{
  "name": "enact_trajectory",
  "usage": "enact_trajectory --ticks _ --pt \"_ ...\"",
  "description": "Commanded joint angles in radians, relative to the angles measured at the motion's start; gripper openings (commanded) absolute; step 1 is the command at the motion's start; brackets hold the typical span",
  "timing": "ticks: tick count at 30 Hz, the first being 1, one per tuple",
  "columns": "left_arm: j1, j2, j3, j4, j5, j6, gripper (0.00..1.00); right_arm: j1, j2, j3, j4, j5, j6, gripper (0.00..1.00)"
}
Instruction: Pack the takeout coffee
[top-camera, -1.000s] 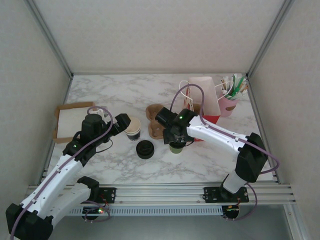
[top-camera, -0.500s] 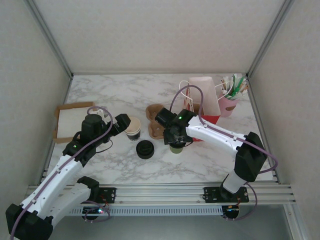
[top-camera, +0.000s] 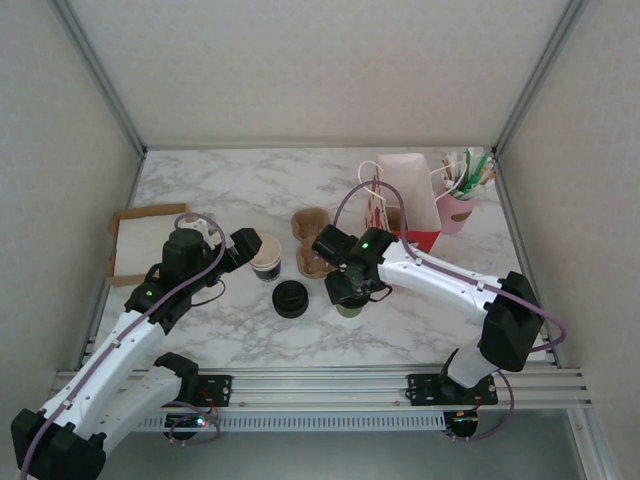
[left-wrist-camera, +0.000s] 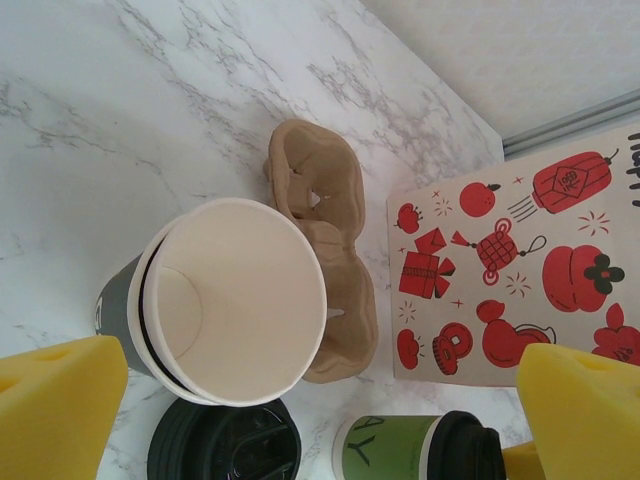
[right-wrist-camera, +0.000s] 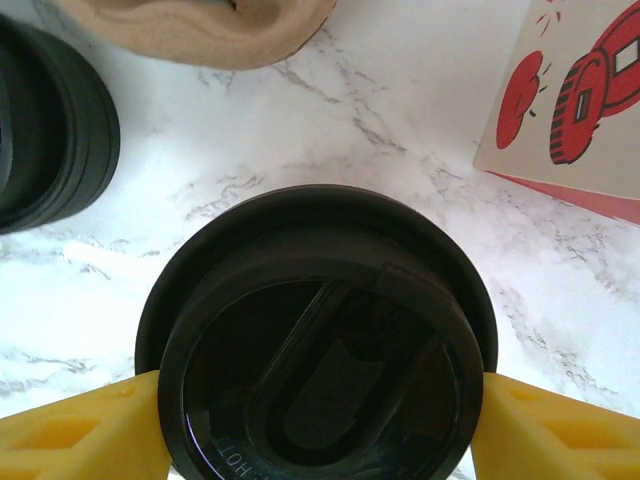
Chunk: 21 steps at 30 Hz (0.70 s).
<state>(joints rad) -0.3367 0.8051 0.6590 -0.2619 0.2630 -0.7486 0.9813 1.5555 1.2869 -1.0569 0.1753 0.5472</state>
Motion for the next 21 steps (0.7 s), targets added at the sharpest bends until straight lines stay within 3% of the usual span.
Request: enact_trajectory --ticks 1,8,21 --pt "0.011 -0.017 0.001 0.021 0.020 -0.011 1.00 0.015 -0.014 -0.029 -0.068 -0.058 -0.059 0.72" --pt "0.011 -0.025 -0.002 0.018 0.019 -0.017 1.00 0.018 -0.028 -0.009 -0.072 -0.039 -0.040 0.80" --pt "0.011 -0.029 0.001 0.015 0.022 -0.014 1.00 0.017 -0.023 0.010 -0.050 -0.019 0.005 0.81"
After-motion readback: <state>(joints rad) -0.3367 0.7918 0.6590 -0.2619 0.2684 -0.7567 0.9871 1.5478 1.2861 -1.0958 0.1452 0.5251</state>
